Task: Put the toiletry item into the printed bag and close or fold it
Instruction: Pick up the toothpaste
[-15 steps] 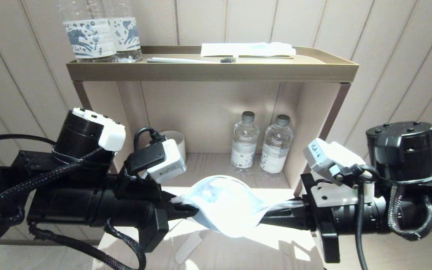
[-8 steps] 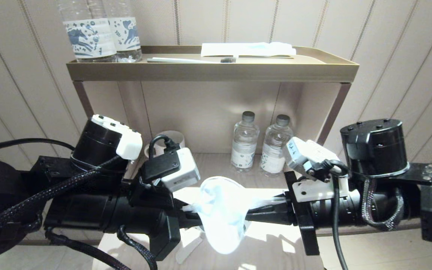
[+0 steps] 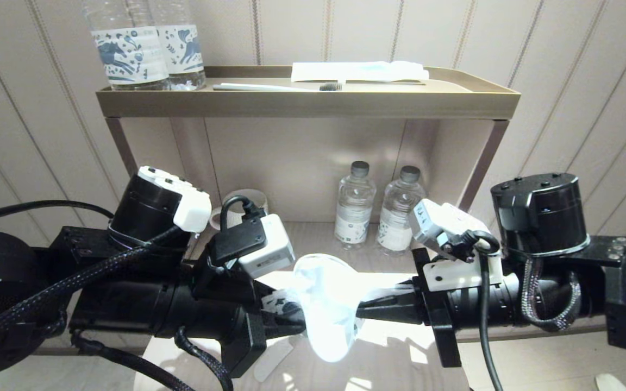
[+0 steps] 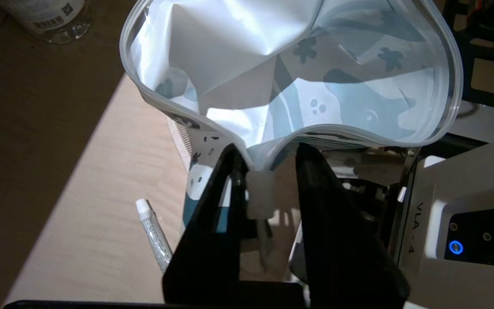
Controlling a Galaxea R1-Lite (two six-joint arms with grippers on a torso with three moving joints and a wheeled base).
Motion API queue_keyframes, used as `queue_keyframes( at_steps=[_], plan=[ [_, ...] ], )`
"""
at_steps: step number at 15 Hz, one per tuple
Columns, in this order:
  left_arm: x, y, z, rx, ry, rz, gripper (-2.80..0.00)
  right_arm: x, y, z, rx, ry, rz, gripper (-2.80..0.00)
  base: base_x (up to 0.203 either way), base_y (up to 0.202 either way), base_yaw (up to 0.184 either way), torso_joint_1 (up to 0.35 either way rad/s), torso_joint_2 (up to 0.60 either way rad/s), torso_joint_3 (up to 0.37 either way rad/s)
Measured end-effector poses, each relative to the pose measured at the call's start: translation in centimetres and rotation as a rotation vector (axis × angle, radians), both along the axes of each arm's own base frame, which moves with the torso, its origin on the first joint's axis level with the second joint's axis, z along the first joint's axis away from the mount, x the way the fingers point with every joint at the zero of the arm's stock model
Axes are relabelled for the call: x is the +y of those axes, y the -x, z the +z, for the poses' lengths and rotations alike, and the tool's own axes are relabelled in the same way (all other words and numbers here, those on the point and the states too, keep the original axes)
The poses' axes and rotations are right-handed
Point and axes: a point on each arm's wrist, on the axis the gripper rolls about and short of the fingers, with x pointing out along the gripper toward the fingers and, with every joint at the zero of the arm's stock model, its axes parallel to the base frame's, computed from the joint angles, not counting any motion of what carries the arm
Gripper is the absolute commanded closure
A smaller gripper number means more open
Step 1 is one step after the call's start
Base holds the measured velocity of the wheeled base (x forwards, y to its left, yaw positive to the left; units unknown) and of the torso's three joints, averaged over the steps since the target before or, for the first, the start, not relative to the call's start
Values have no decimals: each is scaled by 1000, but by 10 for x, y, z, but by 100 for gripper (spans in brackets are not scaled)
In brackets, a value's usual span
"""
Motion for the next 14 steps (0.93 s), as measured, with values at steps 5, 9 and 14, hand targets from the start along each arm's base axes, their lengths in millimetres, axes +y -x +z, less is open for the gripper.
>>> queue_keyframes(
  at_steps=[5, 9, 14],
  plan=[
    [9, 8, 3, -31, -19, 44, -280, -8, 4, 3, -3, -1, -16, 0, 0, 0, 0, 0, 0, 0],
    [23, 18, 7, -40, -18, 101, -280, -22, 6, 7, -18, -10, -58, 0, 0, 0, 0, 0, 0, 0],
    [32, 27, 9, -28, -7, 123, -280, -38, 7, 12, -42, -25, -108, 0, 0, 0, 0, 0, 0, 0]
  ],
)
